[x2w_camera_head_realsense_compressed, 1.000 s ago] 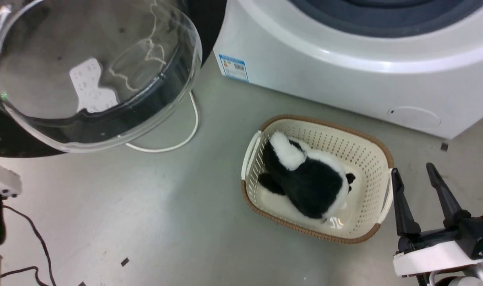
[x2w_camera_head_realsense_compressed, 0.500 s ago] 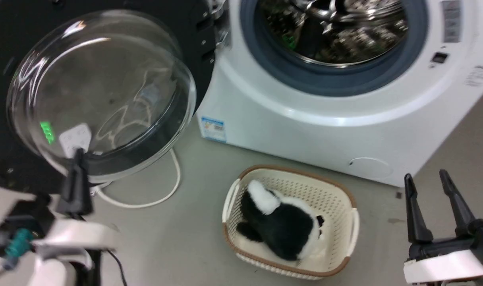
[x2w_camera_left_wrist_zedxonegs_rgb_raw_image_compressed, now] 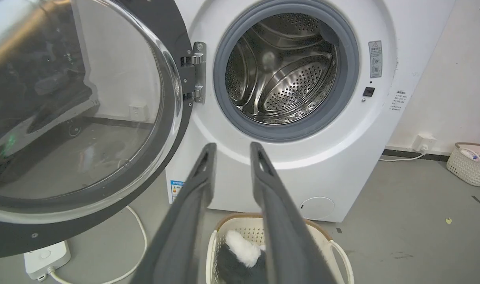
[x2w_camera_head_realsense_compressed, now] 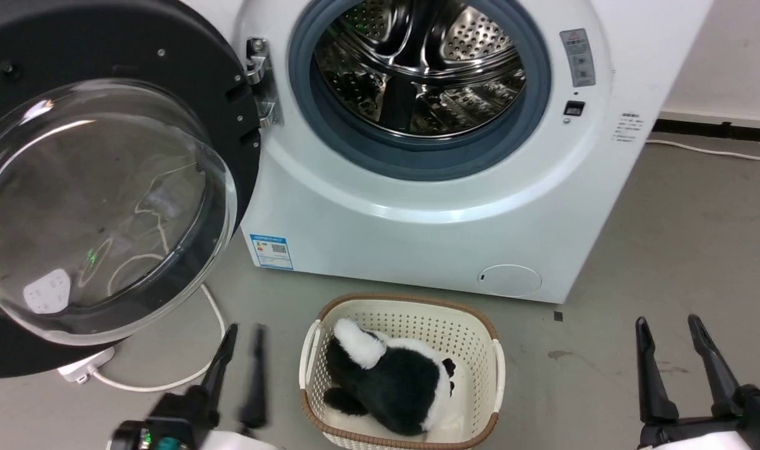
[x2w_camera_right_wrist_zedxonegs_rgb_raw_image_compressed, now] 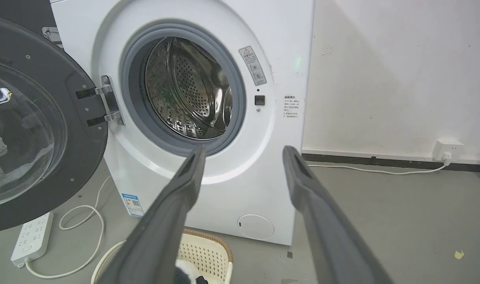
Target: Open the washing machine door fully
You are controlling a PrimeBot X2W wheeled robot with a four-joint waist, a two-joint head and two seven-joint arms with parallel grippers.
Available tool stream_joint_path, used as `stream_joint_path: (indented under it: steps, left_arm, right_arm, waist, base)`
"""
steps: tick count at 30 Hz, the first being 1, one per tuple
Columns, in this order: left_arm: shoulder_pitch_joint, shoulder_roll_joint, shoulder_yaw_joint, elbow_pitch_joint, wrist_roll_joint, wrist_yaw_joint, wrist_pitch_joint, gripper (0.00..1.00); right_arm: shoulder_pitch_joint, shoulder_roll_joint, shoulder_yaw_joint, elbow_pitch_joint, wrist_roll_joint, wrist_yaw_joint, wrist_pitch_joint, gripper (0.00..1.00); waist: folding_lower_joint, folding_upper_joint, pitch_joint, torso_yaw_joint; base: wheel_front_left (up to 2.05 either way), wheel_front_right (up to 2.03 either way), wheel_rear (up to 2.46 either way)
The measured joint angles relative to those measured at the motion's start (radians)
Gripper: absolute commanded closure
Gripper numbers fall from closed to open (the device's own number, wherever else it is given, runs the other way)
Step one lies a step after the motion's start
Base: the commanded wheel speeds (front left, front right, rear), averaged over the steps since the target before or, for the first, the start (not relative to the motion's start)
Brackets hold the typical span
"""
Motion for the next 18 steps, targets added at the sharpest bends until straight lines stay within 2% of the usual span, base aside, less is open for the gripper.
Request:
stream_joint_path:
  steps: [8,18]
  left_arm:
    - [0.008,-0.018,-0.021,0.011,0.086,-0.008,0.000,0.00]
    - [0.009,-0.042,0.007,0.005,0.114,-0.028,0.000,0.00]
  right_arm:
    - [0.003,0.000,0.011,0.011,0.000,0.000,0.000,0.00]
    - [0.004,0.000,0.028,0.030,0.003,0.000,0.000,0.00]
  waist:
    - [0.0001,0.0000,-0.008,-0.020]
    - [0.0001,0.0001,-0.008,-0.025]
  base:
    - [0.00,0.00,0.00]
    - [0.00,0.00,0.00]
